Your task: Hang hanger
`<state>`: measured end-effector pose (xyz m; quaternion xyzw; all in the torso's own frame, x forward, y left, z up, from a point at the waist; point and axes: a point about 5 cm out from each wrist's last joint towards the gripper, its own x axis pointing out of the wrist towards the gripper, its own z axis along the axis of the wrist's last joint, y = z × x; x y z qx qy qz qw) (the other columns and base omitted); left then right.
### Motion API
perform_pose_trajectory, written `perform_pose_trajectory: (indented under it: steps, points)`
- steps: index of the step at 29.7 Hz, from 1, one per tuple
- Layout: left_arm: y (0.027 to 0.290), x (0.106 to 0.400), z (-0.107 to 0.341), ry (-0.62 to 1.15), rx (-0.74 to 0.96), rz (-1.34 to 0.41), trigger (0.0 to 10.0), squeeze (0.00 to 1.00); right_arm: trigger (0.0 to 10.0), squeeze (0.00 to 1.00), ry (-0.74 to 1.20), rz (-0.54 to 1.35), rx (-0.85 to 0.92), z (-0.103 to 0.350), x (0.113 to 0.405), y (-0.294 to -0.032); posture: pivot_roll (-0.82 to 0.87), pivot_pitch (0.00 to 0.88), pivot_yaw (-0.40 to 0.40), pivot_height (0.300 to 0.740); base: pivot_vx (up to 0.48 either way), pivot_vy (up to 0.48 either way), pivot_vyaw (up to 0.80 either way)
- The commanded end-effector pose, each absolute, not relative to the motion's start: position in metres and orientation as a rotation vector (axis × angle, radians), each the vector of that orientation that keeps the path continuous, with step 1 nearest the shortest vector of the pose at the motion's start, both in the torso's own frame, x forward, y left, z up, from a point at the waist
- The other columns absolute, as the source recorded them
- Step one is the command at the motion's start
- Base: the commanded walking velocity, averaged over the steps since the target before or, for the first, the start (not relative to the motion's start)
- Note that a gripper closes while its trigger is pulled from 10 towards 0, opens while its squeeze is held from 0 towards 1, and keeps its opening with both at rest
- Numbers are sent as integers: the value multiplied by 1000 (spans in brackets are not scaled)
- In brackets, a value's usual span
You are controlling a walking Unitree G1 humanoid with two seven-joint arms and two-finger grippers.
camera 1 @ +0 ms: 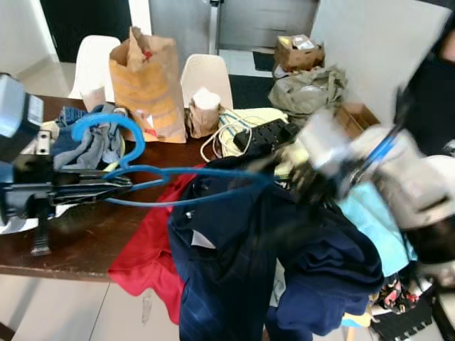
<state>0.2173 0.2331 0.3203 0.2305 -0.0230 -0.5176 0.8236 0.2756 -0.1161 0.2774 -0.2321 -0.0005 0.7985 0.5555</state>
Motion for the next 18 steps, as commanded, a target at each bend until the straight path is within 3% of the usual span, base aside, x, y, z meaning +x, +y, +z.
perform_pose_trajectory:
  steps: [1, 3, 4, 7, 8, 9, 10, 13, 18]
  points:
    - [231, 219, 319, -65, 491, -1111, 10000, 0, 10000, 0, -11, 1933, -551, 277, 268, -108, 44, 0, -57, 740, 0, 0, 0]
    - [226, 224, 311, -60, 486, -1135, 10000, 0, 10000, 0, 28, 1934, -552, 266, 262, -92, 31, 0, -52, 740, 0, 0, 0]
    - [223, 226, 308, -60, 479, -1148, 10000, 0, 8941, 0, 33, 1890, -567, 265, 265, -86, 27, 0, -51, 740, 0, 0, 0]
    - [223, 226, 308, -60, 479, -1148, 10000, 0, 8941, 0, 33, 1890, -567, 265, 265, -86, 27, 0, -51, 740, 0, 0, 0]
    - [220, 228, 306, -60, 474, -1156, 10000, 0, 2314, 0, 34, 1858, -578, 265, 268, -82, 27, 0, -51, 740, 0, 0, 0]
    - [220, 228, 306, -60, 474, -1156, 10000, 0, 2314, 0, 34, 1858, -578, 265, 268, -82, 27, 0, -51, 740, 0, 0, 0]
    - [216, 229, 301, -59, 471, -1175, 10000, 0, 0, 0, 33, 1789, -590, 267, 275, -77, 22, 0, -53, 740, 0, 0, 0]
    - [209, 231, 294, -66, 469, -1206, 10000, 0, 0, 0, 37, 1668, -600, 271, 285, -73, 19, 0, -51, 740, 0, 0, 0]
    - [207, 233, 292, -73, 473, -1216, 10000, 0, 0, 0, 41, 1629, -592, 273, 285, -73, 17, 0, -49, 740, 0, 0, 0]
